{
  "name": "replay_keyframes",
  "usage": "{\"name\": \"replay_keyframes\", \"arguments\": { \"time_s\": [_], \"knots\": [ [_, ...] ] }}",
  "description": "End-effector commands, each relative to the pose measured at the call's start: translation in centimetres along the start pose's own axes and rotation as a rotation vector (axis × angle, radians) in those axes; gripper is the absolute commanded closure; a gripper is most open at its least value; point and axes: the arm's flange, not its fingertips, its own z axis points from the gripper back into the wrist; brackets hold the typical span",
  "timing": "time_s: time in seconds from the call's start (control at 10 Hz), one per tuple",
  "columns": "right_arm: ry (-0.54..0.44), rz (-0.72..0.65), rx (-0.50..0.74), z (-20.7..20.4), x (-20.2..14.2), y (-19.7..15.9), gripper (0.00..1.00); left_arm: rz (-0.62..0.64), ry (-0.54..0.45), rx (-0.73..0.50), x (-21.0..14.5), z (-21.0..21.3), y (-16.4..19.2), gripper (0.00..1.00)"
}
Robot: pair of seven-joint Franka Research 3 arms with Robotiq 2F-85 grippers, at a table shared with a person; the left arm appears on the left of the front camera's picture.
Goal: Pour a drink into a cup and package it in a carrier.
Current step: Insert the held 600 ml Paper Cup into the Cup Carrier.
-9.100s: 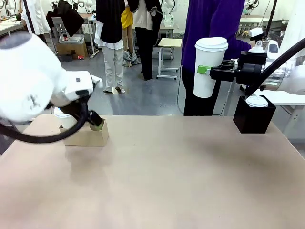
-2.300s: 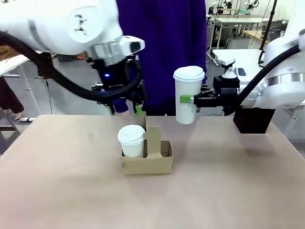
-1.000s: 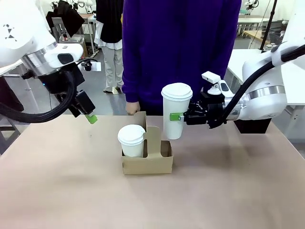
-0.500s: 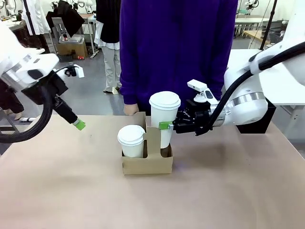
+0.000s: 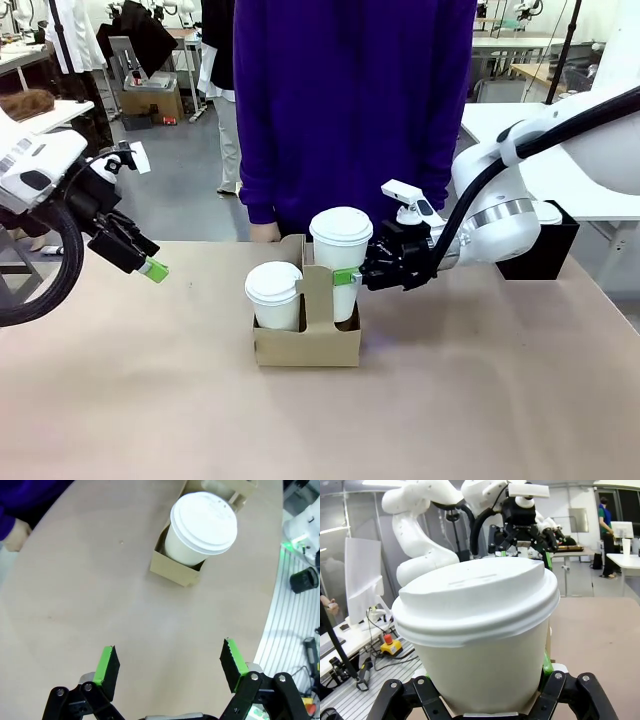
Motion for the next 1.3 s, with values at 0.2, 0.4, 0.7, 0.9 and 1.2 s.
{"name": "replay_keyframes", "arguments": {
  "time_s": [0.2, 0.4, 0.7, 0.9, 1.2],
  "knots": [
    [-0.004, 0.015, 0.041, 1.0, -1.6, -1.8, 0.2, -0.011, 0.002, 0.015, 0.3, 0.2, -0.1, 0.0],
    [-0.009, -0.009, 0.055, 1.5, -2.9, -2.2, 0.2, -0.011, 0.002, 0.015, 0.3, 0.2, -0.1, 0.0],
    [0.006, -0.023, 0.088, 1.6, -4.2, -2.5, 0.2, -0.011, 0.002, 0.015, 0.3, 0.2, -0.1, 0.0],
    [0.015, -0.027, 0.112, 1.5, -5.2, -2.7, 0.2, -0.011, 0.002, 0.015, 0.3, 0.2, -0.1, 0.0],
    [0.025, -0.027, 0.137, 1.4, -6.3, -3.0, 0.2, -0.011, 0.002, 0.015, 0.3, 0.2, -0.1, 0.0]
  ]
}}
